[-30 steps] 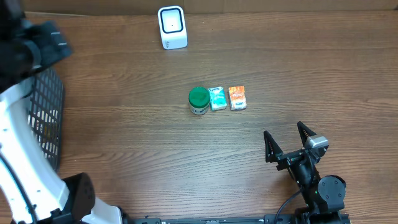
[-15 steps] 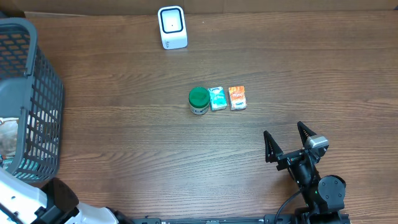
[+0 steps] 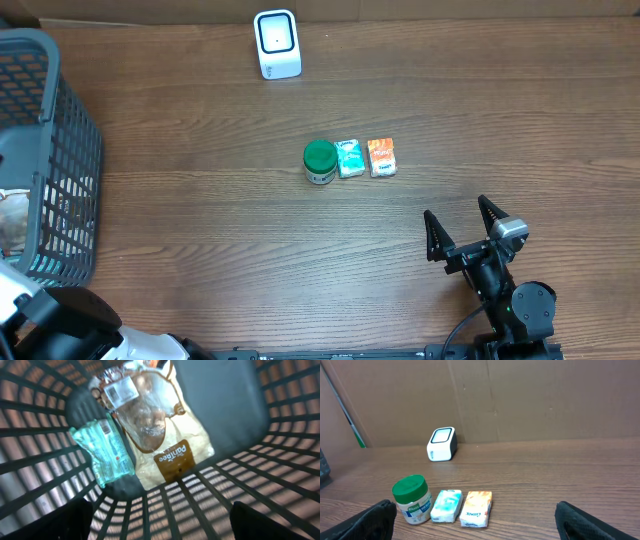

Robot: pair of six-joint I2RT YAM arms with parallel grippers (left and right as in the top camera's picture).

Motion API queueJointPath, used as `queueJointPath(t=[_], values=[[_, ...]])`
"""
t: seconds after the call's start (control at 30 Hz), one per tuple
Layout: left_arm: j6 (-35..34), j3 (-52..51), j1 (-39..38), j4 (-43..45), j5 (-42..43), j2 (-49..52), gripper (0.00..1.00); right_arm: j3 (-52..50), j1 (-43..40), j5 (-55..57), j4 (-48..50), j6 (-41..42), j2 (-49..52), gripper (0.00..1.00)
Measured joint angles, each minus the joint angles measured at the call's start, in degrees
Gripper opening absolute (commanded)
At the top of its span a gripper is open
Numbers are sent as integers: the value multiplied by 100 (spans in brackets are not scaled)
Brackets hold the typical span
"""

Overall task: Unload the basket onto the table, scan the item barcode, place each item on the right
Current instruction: 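Move the left gripper back into the basket toward the mushroom bag, then grasp the clear mushroom bag with the left gripper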

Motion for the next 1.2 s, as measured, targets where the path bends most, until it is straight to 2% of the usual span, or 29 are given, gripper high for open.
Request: queueJointPath(t=[0.1, 0.4, 0.57, 1.2], values=[[-4, -614, 0, 476, -2, 31, 100, 0, 0, -2, 0, -2, 0, 100], [17, -2273, -2, 2135, -20, 48, 100, 0, 0, 0, -2, 0, 0, 100], [229, -2741, -2, 2892, -22, 227, 100, 0, 0, 0, 2, 0, 0, 100], [319, -2767, -20, 3414, -15, 1537, 100, 0, 0, -2, 0, 2, 0, 100]])
